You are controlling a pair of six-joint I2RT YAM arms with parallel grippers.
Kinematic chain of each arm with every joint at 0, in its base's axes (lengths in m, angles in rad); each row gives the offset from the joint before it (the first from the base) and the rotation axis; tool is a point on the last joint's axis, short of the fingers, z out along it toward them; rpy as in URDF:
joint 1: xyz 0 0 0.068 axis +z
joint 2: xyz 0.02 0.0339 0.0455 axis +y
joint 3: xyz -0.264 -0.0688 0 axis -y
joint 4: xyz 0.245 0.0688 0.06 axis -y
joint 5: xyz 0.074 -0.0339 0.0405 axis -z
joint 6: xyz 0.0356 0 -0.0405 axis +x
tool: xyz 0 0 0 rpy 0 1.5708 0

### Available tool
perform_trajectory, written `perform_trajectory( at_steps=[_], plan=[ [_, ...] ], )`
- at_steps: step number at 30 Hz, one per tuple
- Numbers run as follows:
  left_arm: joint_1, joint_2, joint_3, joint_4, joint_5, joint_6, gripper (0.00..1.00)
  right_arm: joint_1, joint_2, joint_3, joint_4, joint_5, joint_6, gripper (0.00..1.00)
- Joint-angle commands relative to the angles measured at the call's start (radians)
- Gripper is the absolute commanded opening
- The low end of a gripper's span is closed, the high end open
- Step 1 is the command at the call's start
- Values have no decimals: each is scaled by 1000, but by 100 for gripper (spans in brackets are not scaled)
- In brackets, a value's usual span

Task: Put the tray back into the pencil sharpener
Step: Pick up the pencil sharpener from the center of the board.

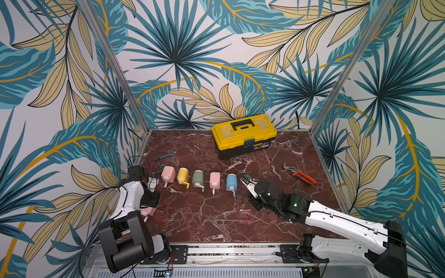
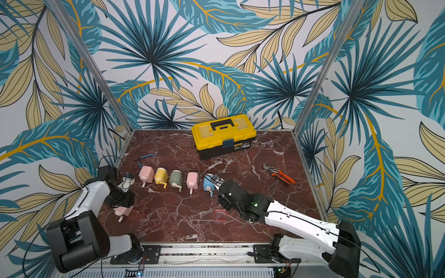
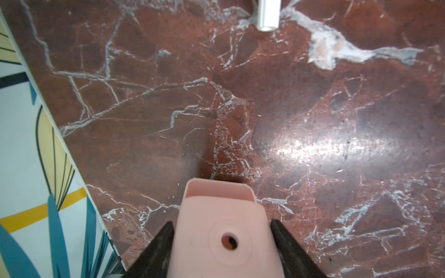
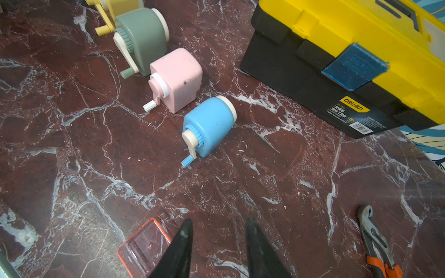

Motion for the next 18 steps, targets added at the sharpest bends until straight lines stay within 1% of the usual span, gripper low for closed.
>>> perform_trajectory(
  at_steps=[1,4,8,11,14,18],
  plan=[
    [-30,-104,-20,4,9,33,60,-3,-32,-23,-1,15,31,38],
    [-60,-208,-35,-18,26,36,59,-2,-47,-34,2,18,53,38],
    [-76,-353,-54,-49,138,23,58,-2,-47,-39,20,5,94,38],
    [-90,-460,-50,-66,221,10,55,-3,-41,-38,27,-4,121,37],
    [-114,-528,-17,-86,292,2,53,-2,-36,-30,28,-15,131,37],
    [-180,-566,35,-124,334,-10,52,-2,-27,-2,-1,-5,144,37]
  ],
)
